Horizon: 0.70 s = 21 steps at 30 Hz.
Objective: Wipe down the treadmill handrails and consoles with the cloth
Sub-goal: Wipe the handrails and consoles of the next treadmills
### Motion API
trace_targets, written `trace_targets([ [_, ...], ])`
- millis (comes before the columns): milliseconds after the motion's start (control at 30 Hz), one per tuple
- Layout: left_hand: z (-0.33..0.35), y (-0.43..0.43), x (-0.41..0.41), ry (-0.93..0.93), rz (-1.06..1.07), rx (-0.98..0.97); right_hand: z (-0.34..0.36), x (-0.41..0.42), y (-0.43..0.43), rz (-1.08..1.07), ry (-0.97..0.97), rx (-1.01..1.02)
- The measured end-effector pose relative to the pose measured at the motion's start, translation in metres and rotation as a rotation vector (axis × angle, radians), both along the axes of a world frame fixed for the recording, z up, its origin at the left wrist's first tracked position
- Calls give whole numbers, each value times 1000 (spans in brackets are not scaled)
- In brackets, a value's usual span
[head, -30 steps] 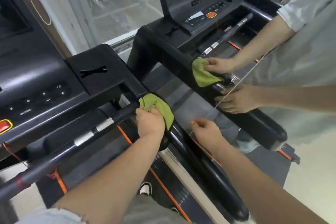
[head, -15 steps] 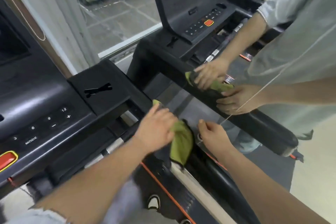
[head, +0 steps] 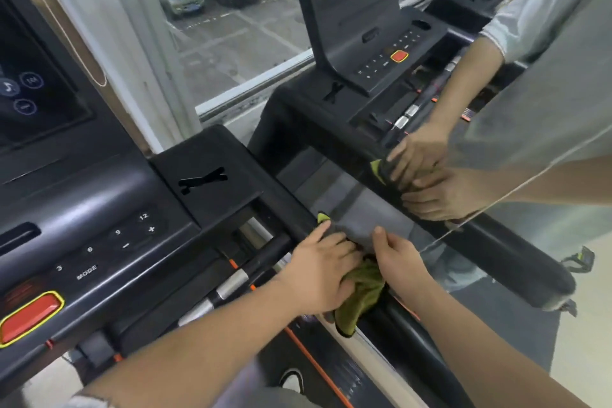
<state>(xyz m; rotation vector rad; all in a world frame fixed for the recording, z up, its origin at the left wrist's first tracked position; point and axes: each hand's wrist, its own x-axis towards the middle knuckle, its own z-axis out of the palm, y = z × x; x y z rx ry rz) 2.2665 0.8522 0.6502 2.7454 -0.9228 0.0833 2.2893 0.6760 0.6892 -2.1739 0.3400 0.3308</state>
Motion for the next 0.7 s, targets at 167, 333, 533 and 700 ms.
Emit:
trace_targets([
  [167, 2, 70, 59, -8, 183, 100, -3, -8, -10, 60, -17, -41],
  [333, 12, 31, 63, 111, 498, 213, 6, -25, -32, -2, 29, 24],
  [533, 5, -57, -3, 88, 83, 187, 4, -64, -82, -180, 15, 23],
  [700, -7, -29, 27, 19, -141, 187, 2, -112, -132, -243, -31, -45],
])
